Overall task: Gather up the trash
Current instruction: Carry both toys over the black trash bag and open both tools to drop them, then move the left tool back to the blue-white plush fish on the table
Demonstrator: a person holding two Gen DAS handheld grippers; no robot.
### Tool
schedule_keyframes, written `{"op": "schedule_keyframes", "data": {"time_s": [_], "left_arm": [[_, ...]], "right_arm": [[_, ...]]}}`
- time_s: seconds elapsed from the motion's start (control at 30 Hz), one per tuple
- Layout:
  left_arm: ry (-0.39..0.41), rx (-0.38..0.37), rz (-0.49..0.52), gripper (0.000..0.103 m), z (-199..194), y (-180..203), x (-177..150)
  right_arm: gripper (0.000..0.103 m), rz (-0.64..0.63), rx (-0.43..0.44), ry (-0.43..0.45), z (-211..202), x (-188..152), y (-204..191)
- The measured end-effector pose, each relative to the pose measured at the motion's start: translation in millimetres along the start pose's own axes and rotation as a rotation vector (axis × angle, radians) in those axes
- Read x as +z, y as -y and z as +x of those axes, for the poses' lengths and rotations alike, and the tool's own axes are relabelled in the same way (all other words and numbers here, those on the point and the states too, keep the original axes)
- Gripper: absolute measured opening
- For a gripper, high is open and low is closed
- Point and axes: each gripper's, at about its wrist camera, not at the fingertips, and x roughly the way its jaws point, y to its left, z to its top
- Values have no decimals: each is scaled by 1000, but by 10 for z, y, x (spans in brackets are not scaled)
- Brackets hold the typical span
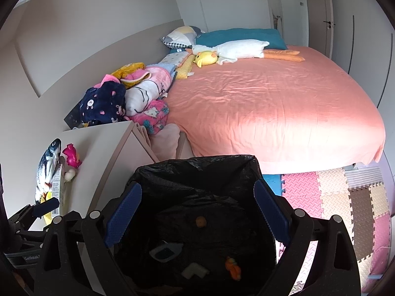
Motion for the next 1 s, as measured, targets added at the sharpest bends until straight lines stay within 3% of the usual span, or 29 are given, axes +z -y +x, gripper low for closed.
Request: {"op": "schedule_keyframes", "data": {"time_s": [1.0], "left_arm": [[13, 136, -136, 97, -282, -836, -155]], "right_arm": [[92, -119, 139, -76, 353, -49, -928]]}}
